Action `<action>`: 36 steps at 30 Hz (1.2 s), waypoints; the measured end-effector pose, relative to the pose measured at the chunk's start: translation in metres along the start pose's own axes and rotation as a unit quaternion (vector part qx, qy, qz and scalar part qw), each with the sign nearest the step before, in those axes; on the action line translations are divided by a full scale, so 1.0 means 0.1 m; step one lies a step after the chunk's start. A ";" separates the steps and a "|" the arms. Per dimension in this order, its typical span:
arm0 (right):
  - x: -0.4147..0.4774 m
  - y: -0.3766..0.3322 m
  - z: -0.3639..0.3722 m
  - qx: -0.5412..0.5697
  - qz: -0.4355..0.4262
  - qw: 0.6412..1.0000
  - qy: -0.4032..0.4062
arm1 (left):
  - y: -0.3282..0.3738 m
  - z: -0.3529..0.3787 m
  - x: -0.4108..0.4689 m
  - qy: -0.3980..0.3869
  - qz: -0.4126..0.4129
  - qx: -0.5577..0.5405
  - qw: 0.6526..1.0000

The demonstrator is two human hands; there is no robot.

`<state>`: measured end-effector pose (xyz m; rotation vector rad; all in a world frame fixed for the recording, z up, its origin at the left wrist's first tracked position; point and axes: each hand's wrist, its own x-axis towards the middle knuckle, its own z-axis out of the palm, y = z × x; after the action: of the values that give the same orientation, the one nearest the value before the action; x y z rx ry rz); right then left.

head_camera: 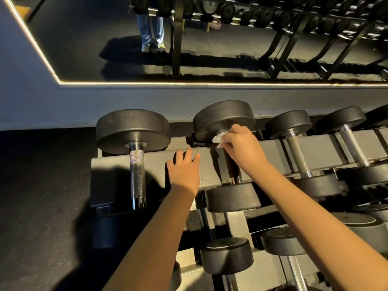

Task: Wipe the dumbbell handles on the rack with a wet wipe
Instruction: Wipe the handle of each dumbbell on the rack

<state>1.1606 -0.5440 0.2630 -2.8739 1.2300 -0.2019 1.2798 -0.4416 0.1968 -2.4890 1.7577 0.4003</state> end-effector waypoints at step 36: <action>-0.23 0.15 -0.21 0.246 0.274 0.915 -0.167 | 0.02 0.00 0.02 -0.001 -0.004 0.013 1.000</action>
<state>1.1312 -0.5371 0.2808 -1.9555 1.5674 -0.0035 1.2790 -0.4443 0.1960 -2.4768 1.7389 0.3774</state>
